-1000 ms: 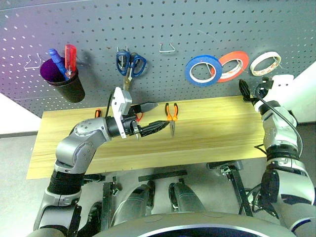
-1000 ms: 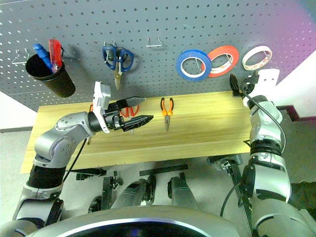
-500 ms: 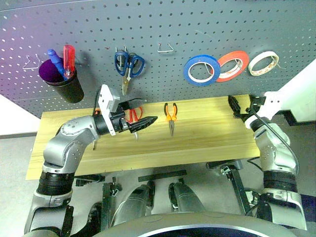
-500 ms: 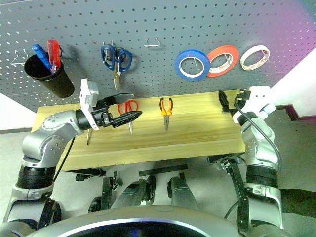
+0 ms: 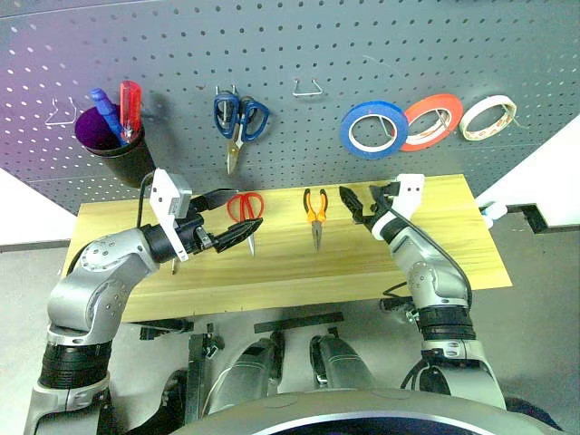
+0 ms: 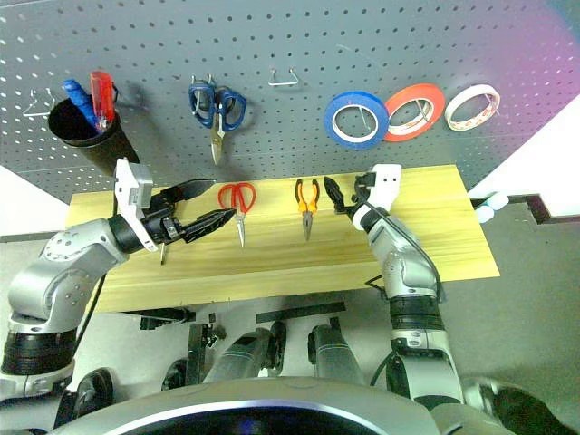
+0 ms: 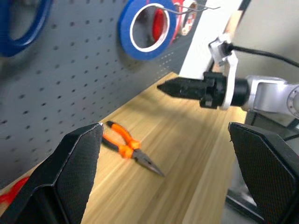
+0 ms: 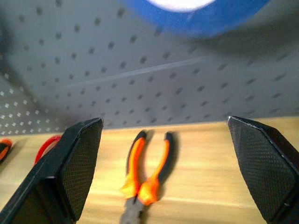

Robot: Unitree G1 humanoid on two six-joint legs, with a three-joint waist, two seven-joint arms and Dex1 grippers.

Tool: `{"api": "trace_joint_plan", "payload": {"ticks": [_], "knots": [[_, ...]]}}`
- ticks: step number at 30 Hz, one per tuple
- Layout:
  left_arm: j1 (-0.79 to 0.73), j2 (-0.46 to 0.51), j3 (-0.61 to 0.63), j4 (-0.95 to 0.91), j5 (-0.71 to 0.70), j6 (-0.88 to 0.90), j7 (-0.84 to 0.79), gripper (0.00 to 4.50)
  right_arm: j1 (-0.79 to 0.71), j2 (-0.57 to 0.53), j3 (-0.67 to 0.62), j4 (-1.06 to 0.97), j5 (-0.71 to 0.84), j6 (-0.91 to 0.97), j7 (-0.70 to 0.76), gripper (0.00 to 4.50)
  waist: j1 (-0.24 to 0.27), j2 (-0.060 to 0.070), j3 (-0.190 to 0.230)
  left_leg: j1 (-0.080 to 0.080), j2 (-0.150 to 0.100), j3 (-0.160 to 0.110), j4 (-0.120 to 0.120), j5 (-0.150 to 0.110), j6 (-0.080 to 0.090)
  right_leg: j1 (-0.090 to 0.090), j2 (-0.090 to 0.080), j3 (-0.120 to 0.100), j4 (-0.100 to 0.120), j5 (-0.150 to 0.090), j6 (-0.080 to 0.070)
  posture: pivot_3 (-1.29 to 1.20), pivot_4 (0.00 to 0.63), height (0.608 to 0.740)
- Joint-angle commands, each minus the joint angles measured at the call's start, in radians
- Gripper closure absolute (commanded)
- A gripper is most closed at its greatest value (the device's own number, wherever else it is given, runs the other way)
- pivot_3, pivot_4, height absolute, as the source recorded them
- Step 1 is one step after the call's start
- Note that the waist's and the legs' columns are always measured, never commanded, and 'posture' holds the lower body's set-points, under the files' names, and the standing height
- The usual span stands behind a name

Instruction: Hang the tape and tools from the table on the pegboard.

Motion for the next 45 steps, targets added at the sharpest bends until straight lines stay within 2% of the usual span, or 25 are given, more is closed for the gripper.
{"api": "trace_joint_plan", "payload": {"ticks": [1, 12, 20, 23, 37, 45], "knots": [[0.022, 0.013, 0.032, -0.065, -0.028, 0.005, 0.016, 0.0, -0.048, 0.029, 0.029, 0.045, -0.026, -0.03, 0.01, 0.04, 0.007, 0.0, 0.0, 0.0, 0.0, 0.0, 0.0, 0.0, 0.0, 0.0, 0.0, 0.0, 0.0, 0.0, 0.0, 0.01, 0.293, 0.74], [0.092, 0.026, 0.073, -0.127, -0.054, 0.023, 0.062, 0.0, -0.152, 0.068, 0.064, 0.24, -0.112, -0.102, 0.002, 0.04, 0.032, 0.0, 0.0, 0.0, 0.0, 0.0, 0.0, -0.001, -0.001, 0.0, 0.0, 0.0, -0.001, 0.0, 0.0, 0.06, 0.316, 0.74], [0.112, 0.025, 0.071, -0.164, -0.084, 0.044, 0.096, 0.0, -0.198, 0.081, 0.062, 0.344, -0.169, -0.125, -0.057, 0.04, 0.04, 0.0, 0.0, 0.0, 0.0, 0.0, -0.001, -0.002, 0.0, 0.0, 0.0, 0.0, -0.001, 0.0, 0.0, 0.07, 0.334, 0.74], [0.12, 0.025, 0.065, -0.174, -0.09, 0.047, 0.103, 0.0, -0.22, 0.083, 0.065, 0.366, -0.187, -0.109, -0.088, 0.04, 0.039, 0.0, 0.0, 0.0, 0.0, 0.0, -0.001, -0.005, 0.004, 0.0, 0.0, 0.0, -0.001, 0.0, 0.0, 0.07, 0.339, 0.74], [0.117, 0.019, 0.044, -0.174, -0.104, 0.046, 0.112, 0.0, -0.274, 0.138, 0.052, 0.344, -0.198, 0.075, -0.216, 0.04, 0.039, 0.0, 0.001, 0.0, 0.0, 0.0, -0.006, -0.005, 0.004, -0.001, 0.0, 0.0, -0.006, 0.0, 0.0, 0.06, 0.348, 0.74], [0.112, 0.017, 0.034, -0.177, -0.105, 0.044, 0.113, 0.0, -0.366, 0.143, 0.029, 0.391, -0.212, 0.159, -0.318, 0.04, 0.039, 0.0, 0.001, 0.0, 0.0, 0.0, -0.014, -0.002, -0.001, -0.001, -0.001, 0.0, -0.013, 0.0, 0.0, 0.06, 0.344, 0.74]]}}
